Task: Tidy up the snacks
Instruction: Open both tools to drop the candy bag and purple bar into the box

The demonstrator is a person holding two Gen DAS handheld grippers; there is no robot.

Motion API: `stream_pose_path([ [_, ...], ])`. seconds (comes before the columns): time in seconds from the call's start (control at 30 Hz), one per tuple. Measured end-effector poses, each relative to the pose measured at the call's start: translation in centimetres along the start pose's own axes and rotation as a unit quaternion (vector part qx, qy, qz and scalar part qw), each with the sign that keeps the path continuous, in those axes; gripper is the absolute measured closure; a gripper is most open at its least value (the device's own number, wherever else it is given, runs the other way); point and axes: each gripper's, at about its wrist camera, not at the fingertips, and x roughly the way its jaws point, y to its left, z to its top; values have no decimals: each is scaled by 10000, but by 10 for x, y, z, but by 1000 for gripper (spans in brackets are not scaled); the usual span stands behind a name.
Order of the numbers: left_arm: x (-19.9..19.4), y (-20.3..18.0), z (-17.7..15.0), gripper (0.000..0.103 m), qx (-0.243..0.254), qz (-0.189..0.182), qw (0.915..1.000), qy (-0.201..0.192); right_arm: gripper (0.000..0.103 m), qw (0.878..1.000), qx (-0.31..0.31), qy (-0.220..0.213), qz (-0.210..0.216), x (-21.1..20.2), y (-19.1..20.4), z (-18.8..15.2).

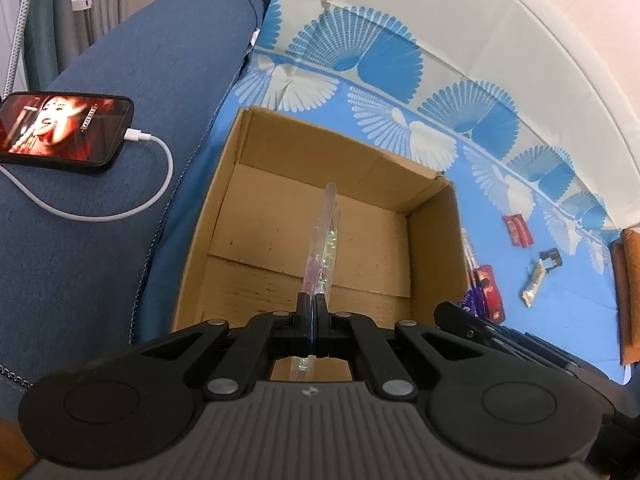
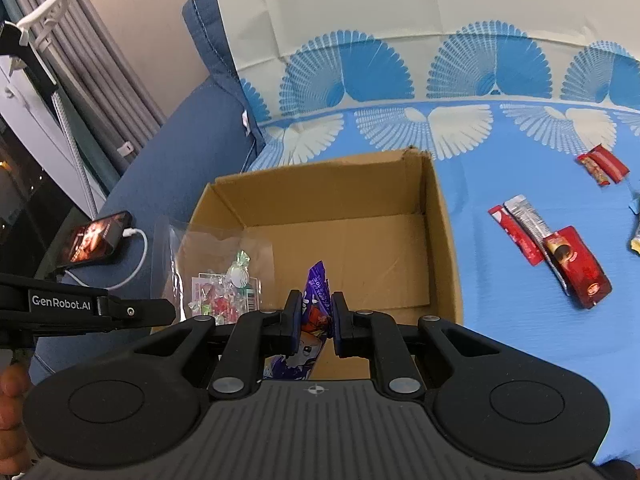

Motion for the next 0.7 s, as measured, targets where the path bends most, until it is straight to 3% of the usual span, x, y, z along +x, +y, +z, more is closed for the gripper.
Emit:
stream_pose_path([
  [0.2,13,7,3,103,-9,112,9999,118,86,9998,-47,188,-54,20,3,1],
  [0.27,17,7,6,103,35,197,9997,132,81,9997,-76,239,-2,28,4,3],
  [0.3,18,7,7,103,44,227,9996,136,74,9997,-62,249,33,31,5,5],
  [0.33,19,8,9,101,16,227,9996,140,56,9997,-29,241,65,34,5,8],
  [0.37,19,10,10,92,-41,252,9996,119,47,9998,-9,209,61,36,5,11],
  [0.4,17,11,12,70,-60,249,9997,65,33,9999,6,109,37,36,5,14],
  [0.43,15,11,12,54,-49,260,9997,2,26,10000,12,-16,7,34,5,16],
  [0.47,11,11,12,19,-46,327,9994,-95,24,9999,0,-120,-14,31,4,18],
  [0.5,7,10,11,0,-74,444,9988,-209,22,9998,-23,-207,-16,27,4,20],
  [0.57,-5,8,5,0,-90,601,9967,-536,18,9995,-83,-292,-51,19,3,19],
  [0.7,-16,2,-12,0,63,620,9971,-437,13,9988,-362,-267,-173,-2,1,1],
])
